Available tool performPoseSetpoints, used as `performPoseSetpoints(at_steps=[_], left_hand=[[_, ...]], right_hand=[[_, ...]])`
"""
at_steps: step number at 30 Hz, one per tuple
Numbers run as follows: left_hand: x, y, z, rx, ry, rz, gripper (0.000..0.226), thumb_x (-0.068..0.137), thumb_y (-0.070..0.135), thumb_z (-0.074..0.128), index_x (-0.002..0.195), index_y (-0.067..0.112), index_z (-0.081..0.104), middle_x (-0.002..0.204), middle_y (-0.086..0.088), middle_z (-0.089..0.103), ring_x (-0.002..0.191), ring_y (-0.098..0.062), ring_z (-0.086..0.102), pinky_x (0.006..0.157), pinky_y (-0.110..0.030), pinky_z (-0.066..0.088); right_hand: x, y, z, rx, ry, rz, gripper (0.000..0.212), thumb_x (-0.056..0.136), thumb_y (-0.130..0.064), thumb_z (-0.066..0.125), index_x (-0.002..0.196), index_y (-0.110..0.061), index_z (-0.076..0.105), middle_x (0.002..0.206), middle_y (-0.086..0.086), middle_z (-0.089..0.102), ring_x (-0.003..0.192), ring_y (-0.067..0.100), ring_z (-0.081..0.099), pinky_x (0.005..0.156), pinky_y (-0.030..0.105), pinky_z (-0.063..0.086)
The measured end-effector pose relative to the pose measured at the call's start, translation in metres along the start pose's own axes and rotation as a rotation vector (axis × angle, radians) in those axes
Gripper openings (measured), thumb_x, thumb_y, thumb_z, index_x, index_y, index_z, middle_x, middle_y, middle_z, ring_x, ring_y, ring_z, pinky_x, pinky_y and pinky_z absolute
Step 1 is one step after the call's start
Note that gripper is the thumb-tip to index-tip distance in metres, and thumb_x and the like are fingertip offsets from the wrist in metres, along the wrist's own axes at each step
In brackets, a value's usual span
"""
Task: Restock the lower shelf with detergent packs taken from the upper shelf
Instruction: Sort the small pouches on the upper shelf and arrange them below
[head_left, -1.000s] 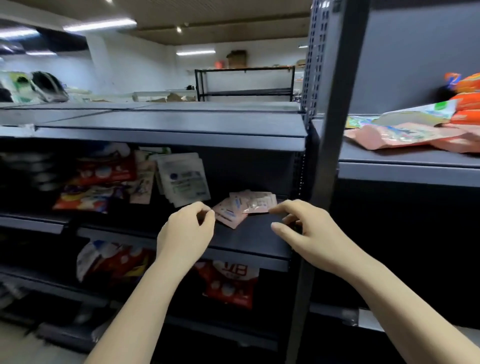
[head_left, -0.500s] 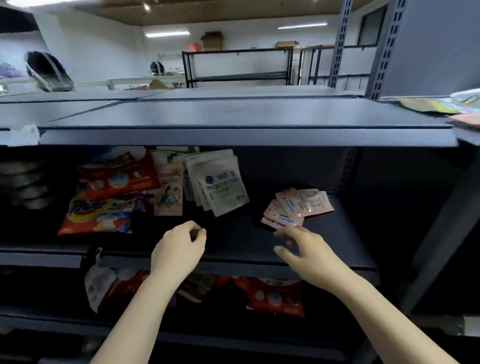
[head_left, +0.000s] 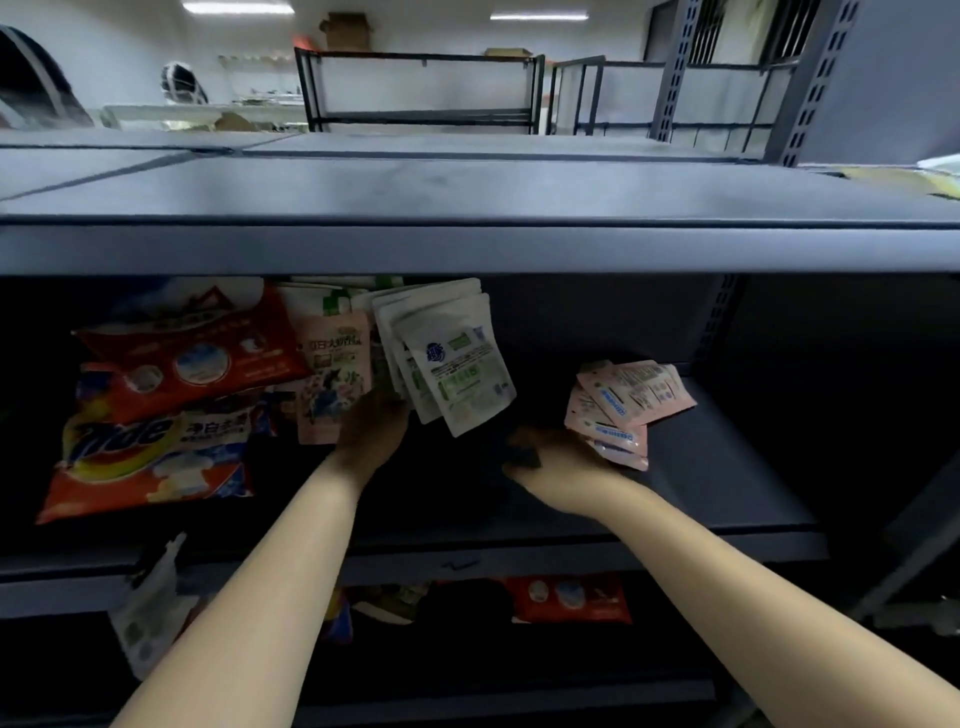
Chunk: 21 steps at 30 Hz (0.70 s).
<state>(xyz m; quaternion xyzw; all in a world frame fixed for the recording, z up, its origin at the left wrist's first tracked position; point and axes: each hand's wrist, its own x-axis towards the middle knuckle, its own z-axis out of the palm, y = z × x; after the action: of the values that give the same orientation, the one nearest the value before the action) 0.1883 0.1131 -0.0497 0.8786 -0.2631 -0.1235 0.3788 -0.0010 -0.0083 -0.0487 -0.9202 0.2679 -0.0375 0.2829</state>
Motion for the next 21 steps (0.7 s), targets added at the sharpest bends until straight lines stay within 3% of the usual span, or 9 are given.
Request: performPoseSetpoints(at_steps=[2, 6, 10, 12, 15, 18, 21], left_hand=[[0.023, 0.001, 0.006, -0.062, -0.03, -0.038, 0.037, 0.1, 0.03, 0.042, 0.127, 0.01, 0.056, 0.126, -0.016, 0.058, 0.111, -0.031, 0.055, 0.088, -0.033, 0.043], [0.056, 0.004, 0.027, -0.107, 0.003, -0.163, 0.037, 0.1, 0.024, 0.044, 0.132, 0.004, 0.047, 0.13, -0.021, 0.052, 0.114, -0.035, 0.053, 0.087, -0.036, 0.044], [0.069, 0.003, 0.048, -0.359, -0.001, -0.195, 0.049, 0.1, 0.036, 0.044, 0.141, 0.009, 0.041, 0.138, -0.017, 0.048, 0.121, -0.035, 0.049, 0.091, -0.037, 0.044], [0.073, 0.001, 0.05, -0.349, -0.007, -0.175, 0.039, 0.101, 0.033, 0.042, 0.131, 0.009, 0.051, 0.13, -0.018, 0.054, 0.114, -0.035, 0.053, 0.094, -0.041, 0.046], [0.067, 0.0, 0.048, -0.279, -0.091, -0.094, 0.03, 0.101, 0.034, 0.041, 0.11, 0.012, 0.06, 0.111, -0.013, 0.062, 0.09, -0.027, 0.058, 0.084, -0.037, 0.047], [0.05, -0.001, 0.045, -0.333, -0.171, 0.079, 0.029, 0.1, 0.028, 0.046, 0.124, 0.015, 0.057, 0.12, -0.009, 0.059, 0.101, -0.023, 0.055, 0.083, -0.033, 0.043], [0.032, -0.002, 0.046, -0.379, -0.167, 0.211, 0.034, 0.099, 0.021, 0.05, 0.132, 0.013, 0.052, 0.129, -0.006, 0.055, 0.113, -0.018, 0.052, 0.081, -0.013, 0.04]], right_hand=[[0.006, 0.002, 0.004, -0.02, 0.018, -0.018, 0.029, 0.092, -0.037, 0.055, 0.119, -0.027, 0.056, 0.122, 0.001, 0.058, 0.105, 0.021, 0.056, 0.087, 0.035, 0.049], [0.015, 0.014, 0.01, -0.019, 0.049, -0.037, 0.032, 0.092, -0.039, 0.054, 0.123, -0.03, 0.053, 0.122, -0.002, 0.057, 0.104, 0.016, 0.054, 0.08, 0.028, 0.044], [0.021, 0.025, 0.011, -0.004, 0.072, -0.022, 0.034, 0.092, -0.04, 0.054, 0.125, -0.032, 0.051, 0.121, -0.004, 0.058, 0.103, 0.014, 0.056, 0.08, 0.025, 0.044], [0.025, 0.026, 0.011, -0.006, 0.09, -0.035, 0.035, 0.092, -0.04, 0.054, 0.126, -0.03, 0.05, 0.122, -0.003, 0.059, 0.103, 0.013, 0.056, 0.079, 0.024, 0.042], [0.036, 0.021, 0.012, 0.025, 0.117, -0.045, 0.047, 0.092, -0.042, 0.055, 0.135, -0.029, 0.043, 0.129, -0.001, 0.056, 0.111, 0.016, 0.055, 0.082, 0.025, 0.042], [0.054, 0.015, 0.015, 0.147, 0.149, -0.007, 0.069, 0.088, -0.042, 0.062, 0.146, -0.023, 0.03, 0.144, 0.001, 0.043, 0.128, 0.02, 0.045, 0.101, 0.034, 0.042], [0.067, 0.01, 0.022, 0.311, 0.146, -0.048, 0.082, 0.078, -0.037, 0.075, 0.145, -0.022, 0.03, 0.142, -0.001, 0.044, 0.131, 0.019, 0.044, 0.106, 0.037, 0.041]])
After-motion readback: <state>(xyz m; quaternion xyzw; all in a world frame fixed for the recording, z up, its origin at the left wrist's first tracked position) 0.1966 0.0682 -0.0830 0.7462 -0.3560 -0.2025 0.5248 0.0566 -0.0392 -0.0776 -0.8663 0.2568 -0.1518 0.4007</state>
